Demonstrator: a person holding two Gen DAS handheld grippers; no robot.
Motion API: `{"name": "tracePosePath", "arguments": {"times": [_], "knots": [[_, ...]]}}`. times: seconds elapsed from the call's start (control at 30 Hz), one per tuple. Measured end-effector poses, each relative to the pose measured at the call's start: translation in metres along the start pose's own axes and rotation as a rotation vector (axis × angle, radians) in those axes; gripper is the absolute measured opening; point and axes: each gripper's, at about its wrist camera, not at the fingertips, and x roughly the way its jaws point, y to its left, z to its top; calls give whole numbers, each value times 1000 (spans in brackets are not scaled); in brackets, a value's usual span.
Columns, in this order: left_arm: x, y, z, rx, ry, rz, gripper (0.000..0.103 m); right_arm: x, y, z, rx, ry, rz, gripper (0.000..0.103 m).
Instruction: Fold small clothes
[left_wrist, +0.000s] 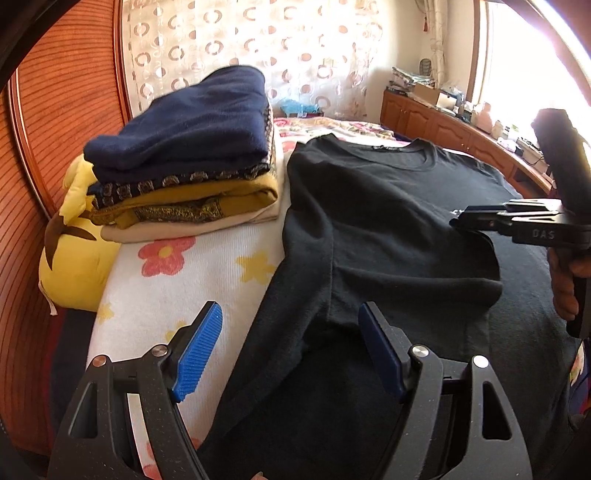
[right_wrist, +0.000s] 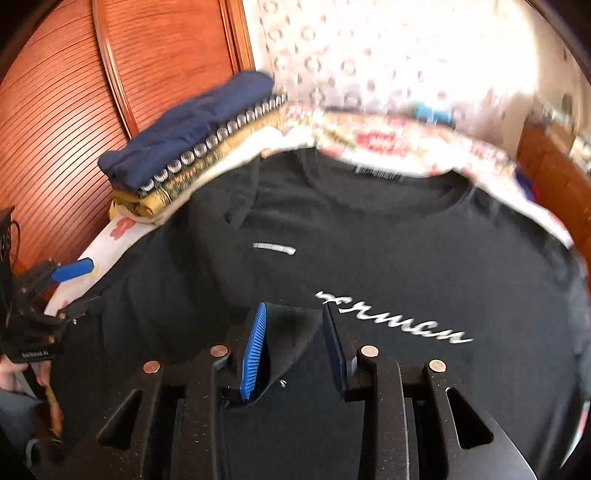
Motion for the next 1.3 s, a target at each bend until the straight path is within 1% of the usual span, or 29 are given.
{"name": "tracePosePath", "arguments": {"times": [0.07,0.1,0.17,0.2,0.23,0.27,0.33,0.37,0.43,0.47,0.5,0.53,0.57,0.67,0.7,0.77,0.83,0.9,1.0,1.07,1.2,1.3], "knots": [[2,1,0,-3,11,-2,77,13,-2,3,13,33,-1,33],[3,1,0,-3,12,-2,77,13,0,3,10,20,-11,33],[5,1,0,-4,22,-3,77,15,2,4,5,29,-21,33],[6,1,-1,-7,26,-5,77,16,4,5,0,32,-15,29],[6,2,-1,-10,27,-6,77,14,5,4,-13,28,-3,14],[6,3,-1,-15,28,-10,77,12,8,5,-36,21,19,8],[7,5,-1,-28,33,-14,77,6,14,7,-83,-27,30,5],[8,6,0,-34,36,-17,77,-3,19,10,-112,-80,41,4],[8,7,-1,-36,38,-14,77,-29,20,12,-130,-191,80,4],[7,7,-1,-35,38,-15,77,-43,18,11,-130,-235,77,4],[7,6,-1,-33,39,-14,77,-52,16,9,-129,-250,22,4],[7,6,-2,-31,37,-13,77,-55,11,5,-118,-238,-40,4],[7,5,-2,-28,36,-14,77,-55,2,-2,-94,-205,-77,4],[7,5,-2,-27,38,-12,77,-41,-23,-21,-23,-118,-147,4],[7,5,-2,-28,38,-11,77,-36,-32,-27,0,-90,-142,4],[7,6,-2,-30,37,-10,77,-27,-41,-28,25,-44,-108,8],[7,5,-2,-29,37,-9,77,-25,-45,-22,26,-53,-119,13],[7,6,-2,-30,37,-9,77,-24,-43,-12,9,-90,-84,14],[7,6,-2,-31,36,-8,77,-14,-41,10,-23,-116,-37,15],[7,6,-2,-30,37,-9,77,-7,-42,17,-53,-113,1,15],[7,6,-3,-34,39,-13,77,30,-33,41,-103,-75,67,24],[7,7,-3,-39,38,-17,77,57,-25,59,-118,-47,105,26]]}}
